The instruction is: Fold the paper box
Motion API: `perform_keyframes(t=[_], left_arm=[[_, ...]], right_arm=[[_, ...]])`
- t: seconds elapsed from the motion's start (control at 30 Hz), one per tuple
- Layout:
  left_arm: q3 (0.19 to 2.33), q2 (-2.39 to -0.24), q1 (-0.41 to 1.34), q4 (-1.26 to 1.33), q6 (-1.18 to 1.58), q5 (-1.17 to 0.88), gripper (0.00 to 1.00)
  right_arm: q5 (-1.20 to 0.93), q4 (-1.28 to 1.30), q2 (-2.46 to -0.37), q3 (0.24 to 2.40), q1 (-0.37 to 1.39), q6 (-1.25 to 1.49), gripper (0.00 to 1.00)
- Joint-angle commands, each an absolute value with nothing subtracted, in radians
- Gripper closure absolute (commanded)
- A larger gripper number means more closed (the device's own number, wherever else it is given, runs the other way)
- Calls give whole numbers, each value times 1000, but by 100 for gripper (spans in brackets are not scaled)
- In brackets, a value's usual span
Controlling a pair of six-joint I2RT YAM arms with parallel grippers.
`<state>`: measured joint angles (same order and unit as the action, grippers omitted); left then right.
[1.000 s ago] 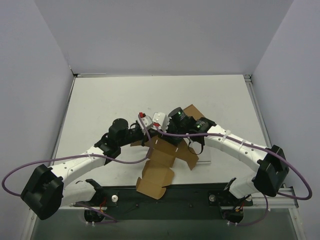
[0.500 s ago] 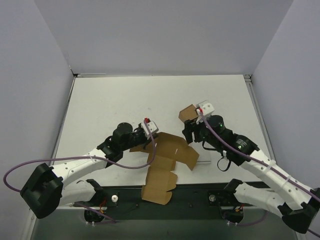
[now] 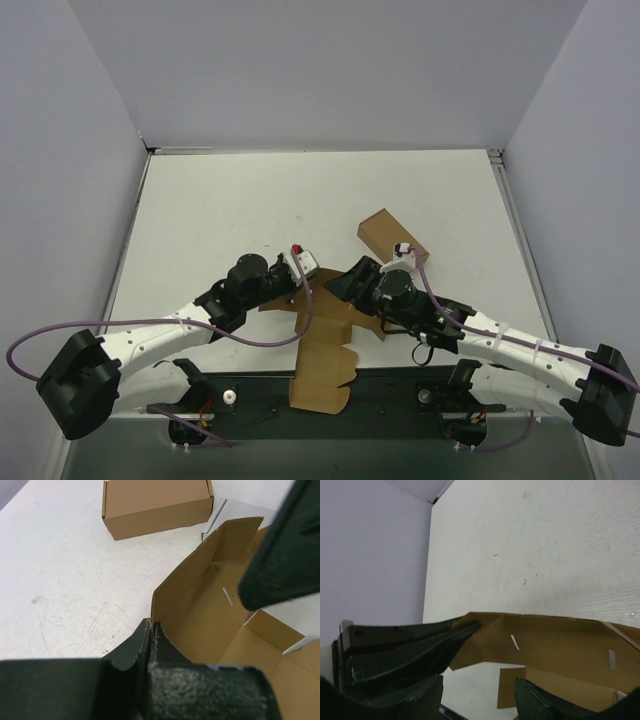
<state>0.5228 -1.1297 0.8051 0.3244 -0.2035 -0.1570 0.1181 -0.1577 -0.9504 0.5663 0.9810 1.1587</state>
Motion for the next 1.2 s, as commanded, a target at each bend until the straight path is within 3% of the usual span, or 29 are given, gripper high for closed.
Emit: perform_keyframes(t=[0.0, 0.47, 0.77, 1.03, 1.17], left_arm=[[522, -1091, 819, 362, -232, -124, 100], [509, -1066, 836, 371, -252, -115, 100], [505, -1058, 861, 364, -281, -92, 100], [497, -1057, 896, 357, -321, -69, 100], [497, -1058, 910, 351, -331, -51, 100]], right_arm=[[273, -334, -965, 551, 985, 1400, 40], [433, -388, -986, 453, 968, 1617, 34], [364, -460, -1069, 407, 917, 1746, 33], [315, -546, -1155, 402, 904, 1795, 38], [279, -597, -1192, 403, 899, 1796, 52]])
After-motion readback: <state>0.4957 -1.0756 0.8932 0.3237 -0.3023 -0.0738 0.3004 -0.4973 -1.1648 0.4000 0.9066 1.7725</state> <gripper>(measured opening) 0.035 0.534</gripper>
